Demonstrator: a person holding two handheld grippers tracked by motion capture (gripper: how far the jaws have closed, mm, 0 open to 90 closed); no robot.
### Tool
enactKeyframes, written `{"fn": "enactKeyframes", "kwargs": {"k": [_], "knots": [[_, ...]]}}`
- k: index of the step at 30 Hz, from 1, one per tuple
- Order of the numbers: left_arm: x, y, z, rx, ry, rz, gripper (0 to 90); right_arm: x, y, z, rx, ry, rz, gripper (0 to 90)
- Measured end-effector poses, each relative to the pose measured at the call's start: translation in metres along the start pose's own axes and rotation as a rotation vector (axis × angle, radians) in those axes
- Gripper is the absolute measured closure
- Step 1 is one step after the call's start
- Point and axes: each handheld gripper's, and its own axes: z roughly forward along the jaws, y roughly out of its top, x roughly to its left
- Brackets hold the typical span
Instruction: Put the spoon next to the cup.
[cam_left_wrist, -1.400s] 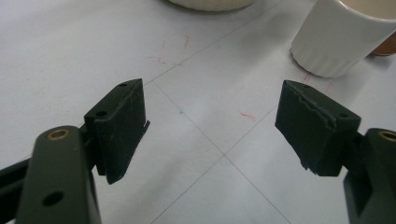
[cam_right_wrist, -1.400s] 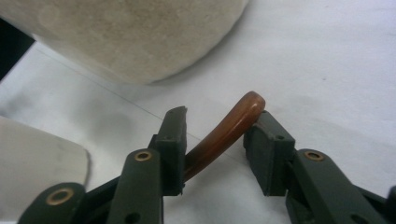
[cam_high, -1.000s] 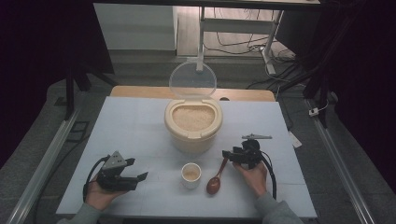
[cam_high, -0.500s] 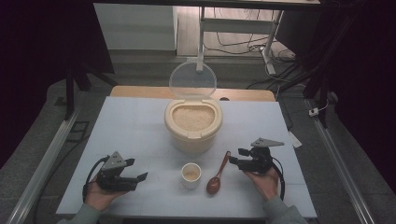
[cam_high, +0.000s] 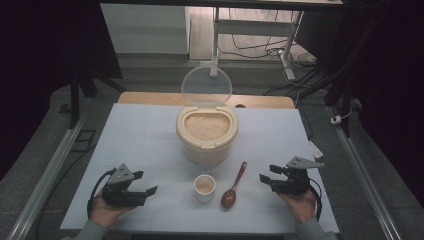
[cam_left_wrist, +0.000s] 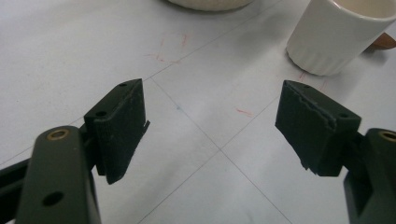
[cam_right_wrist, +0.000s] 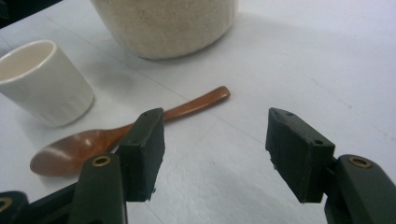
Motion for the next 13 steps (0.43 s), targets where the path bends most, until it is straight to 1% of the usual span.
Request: {"fn": "enactKeyframes", "kwargs": {"k": [3, 5, 8, 13], "knots": [[-0.0003, 0.0001, 0.0001, 0.0, 0.0, 0.002, 24.1, -0.0012, -0.002, -0.0031, -0.008, 0.009, -0.01, 37.5], [-0.0002, 0.0002, 0.0002, -0.001, 0.0, 0.002, 24.1, -0.0009, -0.0023, -0.004, 0.0, 0.004, -0.022, 37.6], [0.0001, 0.0003, 0.0003, 0.0, 0.0, 0.002, 24.1, -0.0009, -0.0027, -0.0032, 0.003, 0.013, -0.023, 37.9], [0.0005, 0.0002, 0.0, -0.002, 0.001, 0.0, 24.1, 0.0004, -0.003, -0.0009, 0.015, 0.013, -0.034, 38.0]]}}
